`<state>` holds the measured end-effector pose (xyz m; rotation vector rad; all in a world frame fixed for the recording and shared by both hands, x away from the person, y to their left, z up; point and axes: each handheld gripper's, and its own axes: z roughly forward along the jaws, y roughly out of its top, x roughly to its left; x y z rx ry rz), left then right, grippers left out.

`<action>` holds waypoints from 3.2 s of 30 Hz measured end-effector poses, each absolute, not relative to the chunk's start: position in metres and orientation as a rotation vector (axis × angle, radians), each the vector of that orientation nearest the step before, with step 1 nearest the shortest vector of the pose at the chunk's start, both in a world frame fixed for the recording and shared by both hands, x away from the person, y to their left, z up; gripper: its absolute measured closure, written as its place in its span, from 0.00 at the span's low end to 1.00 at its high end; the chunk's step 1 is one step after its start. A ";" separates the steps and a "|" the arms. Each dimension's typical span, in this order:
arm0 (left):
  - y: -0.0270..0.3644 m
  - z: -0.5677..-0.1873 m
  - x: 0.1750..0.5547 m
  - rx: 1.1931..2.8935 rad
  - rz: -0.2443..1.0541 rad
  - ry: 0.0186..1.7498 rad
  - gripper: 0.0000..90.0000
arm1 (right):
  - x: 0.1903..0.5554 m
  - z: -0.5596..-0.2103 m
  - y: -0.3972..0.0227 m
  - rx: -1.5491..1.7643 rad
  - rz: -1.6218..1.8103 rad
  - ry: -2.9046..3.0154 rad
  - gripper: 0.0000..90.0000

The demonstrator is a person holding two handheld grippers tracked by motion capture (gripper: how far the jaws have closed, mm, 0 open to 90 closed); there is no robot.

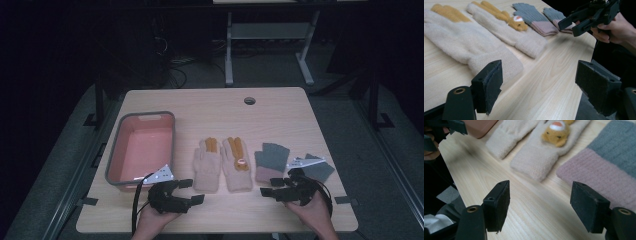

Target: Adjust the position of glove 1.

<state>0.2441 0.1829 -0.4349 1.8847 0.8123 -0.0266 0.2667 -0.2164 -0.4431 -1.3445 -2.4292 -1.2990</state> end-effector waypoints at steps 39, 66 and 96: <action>0.181 -0.436 0.242 1.913 -0.012 0.820 0.24 | 0.358 -0.417 -0.137 -1.137 -0.992 -2.713 0.46; 0.182 -0.436 0.242 1.916 -0.002 0.828 0.24 | 0.371 -0.433 -0.109 -1.182 -0.753 -2.871 0.79; 0.184 -0.432 0.239 1.911 0.014 0.834 0.24 | 0.355 -0.360 -0.086 -1.110 -0.985 -2.811 0.83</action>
